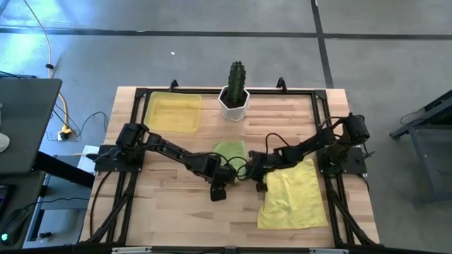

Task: Roll microfiber towels into tight, uniform cylinder then place into a basket
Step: Roll the green microfiber towel

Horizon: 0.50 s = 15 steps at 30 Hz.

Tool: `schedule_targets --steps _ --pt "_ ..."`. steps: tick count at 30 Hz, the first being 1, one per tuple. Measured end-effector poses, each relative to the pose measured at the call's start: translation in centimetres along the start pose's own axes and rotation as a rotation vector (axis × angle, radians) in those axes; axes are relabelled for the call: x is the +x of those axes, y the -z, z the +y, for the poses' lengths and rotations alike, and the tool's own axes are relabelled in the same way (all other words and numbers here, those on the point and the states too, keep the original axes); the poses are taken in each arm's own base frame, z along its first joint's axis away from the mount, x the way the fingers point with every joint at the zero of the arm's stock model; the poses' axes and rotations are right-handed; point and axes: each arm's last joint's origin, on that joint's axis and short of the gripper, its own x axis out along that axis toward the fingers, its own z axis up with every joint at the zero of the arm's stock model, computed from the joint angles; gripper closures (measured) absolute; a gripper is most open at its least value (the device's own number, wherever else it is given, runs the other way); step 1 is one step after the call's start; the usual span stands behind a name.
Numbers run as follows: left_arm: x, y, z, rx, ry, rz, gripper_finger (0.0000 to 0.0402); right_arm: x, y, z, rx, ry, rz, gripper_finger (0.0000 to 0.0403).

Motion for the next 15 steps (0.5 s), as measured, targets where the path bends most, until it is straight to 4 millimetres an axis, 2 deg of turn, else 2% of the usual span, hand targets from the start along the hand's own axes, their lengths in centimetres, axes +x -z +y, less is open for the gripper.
schedule_targets --steps 7,15 --pt "-1.9 -0.5 -1.4 0.056 -0.012 0.048 0.0299 -0.3 -0.1 -1.7 0.256 -0.157 0.007 0.04" --pt "-3.4 -1.0 -3.5 0.233 -0.023 -0.006 0.0291 -0.8 -0.1 -3.9 0.594 -0.274 0.033 0.04"
